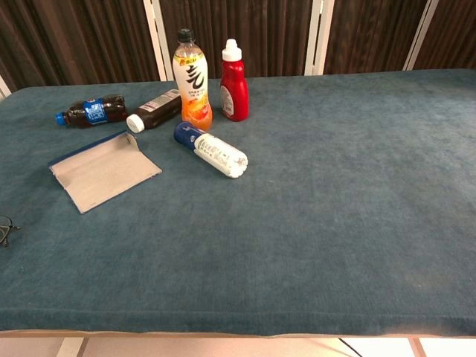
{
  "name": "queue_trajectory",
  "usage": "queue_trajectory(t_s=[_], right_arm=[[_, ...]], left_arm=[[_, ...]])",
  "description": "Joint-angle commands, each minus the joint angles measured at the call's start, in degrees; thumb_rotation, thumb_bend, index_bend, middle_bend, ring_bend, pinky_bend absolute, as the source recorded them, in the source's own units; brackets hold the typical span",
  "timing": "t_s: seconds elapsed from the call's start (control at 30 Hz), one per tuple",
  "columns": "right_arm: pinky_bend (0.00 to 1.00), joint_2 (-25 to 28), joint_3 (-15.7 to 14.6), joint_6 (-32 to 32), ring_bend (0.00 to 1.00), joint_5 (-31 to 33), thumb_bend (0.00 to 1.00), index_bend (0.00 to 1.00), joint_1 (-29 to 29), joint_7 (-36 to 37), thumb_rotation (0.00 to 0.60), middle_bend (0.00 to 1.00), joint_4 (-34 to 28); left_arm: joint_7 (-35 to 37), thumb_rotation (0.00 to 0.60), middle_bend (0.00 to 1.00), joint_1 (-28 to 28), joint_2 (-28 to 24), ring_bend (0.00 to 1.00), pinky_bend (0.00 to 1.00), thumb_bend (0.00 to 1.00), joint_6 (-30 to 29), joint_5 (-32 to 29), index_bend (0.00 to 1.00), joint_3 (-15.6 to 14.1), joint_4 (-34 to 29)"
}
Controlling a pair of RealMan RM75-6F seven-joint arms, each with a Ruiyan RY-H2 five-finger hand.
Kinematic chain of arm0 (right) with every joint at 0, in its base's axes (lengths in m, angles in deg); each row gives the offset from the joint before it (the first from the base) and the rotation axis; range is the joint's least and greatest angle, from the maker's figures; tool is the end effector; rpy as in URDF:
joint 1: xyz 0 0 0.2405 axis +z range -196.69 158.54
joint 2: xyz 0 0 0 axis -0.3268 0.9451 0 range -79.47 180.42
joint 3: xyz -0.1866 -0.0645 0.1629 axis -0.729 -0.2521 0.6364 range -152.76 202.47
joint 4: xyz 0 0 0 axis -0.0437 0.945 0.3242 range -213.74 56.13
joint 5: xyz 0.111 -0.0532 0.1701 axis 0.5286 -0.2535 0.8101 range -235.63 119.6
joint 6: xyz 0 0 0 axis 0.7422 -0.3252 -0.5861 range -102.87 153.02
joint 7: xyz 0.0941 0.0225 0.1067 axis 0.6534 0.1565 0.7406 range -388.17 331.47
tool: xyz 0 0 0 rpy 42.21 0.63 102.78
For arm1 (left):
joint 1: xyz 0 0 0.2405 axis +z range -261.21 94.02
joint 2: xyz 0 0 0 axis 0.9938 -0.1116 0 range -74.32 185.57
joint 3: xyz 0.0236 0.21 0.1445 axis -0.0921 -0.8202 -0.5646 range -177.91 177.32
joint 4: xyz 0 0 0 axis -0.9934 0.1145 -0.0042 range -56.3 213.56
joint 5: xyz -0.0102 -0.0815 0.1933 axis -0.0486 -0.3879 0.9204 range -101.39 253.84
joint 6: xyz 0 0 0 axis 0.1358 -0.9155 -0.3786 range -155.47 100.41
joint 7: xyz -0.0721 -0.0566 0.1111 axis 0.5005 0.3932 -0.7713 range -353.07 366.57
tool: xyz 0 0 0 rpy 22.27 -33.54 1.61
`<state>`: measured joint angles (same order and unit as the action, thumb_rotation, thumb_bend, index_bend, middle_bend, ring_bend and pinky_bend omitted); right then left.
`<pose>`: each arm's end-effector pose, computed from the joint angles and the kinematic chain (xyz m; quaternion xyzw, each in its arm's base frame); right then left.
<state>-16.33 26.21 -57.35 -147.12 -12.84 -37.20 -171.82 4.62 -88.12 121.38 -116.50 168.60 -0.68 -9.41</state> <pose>-0.2971 -0.1814 0.1303 0.6490 -0.3566 0.3571 0.5693 -0.3100 0.1674 0.1513 -0.6379 -0.3367 -0.3860 0.5751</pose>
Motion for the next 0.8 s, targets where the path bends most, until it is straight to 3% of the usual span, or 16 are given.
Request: queue_trajectory(t_s=[0.03,0.27,0.4,0.8], right_arm=[[0.0,-0.1,0.0,-0.1,0.0,-0.3,0.14,0.0,0.0,0.2,0.6,0.0,0.1],[0.0,-0.1,-0.3,-0.3,0.0,-0.9,0.14,0.0,0.0,0.7,0.6,0.0,0.2],[0.0,0.1,-0.8,0.0,0.0,-1.5,0.14,0.0,0.1,1.1,0.6,0.0,0.1],[0.0,0.7,-1.2,2.4,0.0,-0.6,0.14,0.0,0.9,1.6,0.6,0.0,0.0]], left_arm=[[-0.3,0.6,0.0,-0.1,0.2,0.0,0.02,0.35,0.4,0.0,0.0,-0.1,0.1],[1.5,0.6,0.0,-3.2,2.1,0.0,0.02,0.35,3.4,5.3,0.0,-1.8,2.0],[1.8,0.6,0.0,-6.7,4.3,0.0,0.01,0.39,8.8,7.8,0.13,-3.0,4.0],[-3.9,0.6,0.0,-15.6,14.9,0.0,0.0,0.4,22.2,1.1,0.25,1.8,13.5]])
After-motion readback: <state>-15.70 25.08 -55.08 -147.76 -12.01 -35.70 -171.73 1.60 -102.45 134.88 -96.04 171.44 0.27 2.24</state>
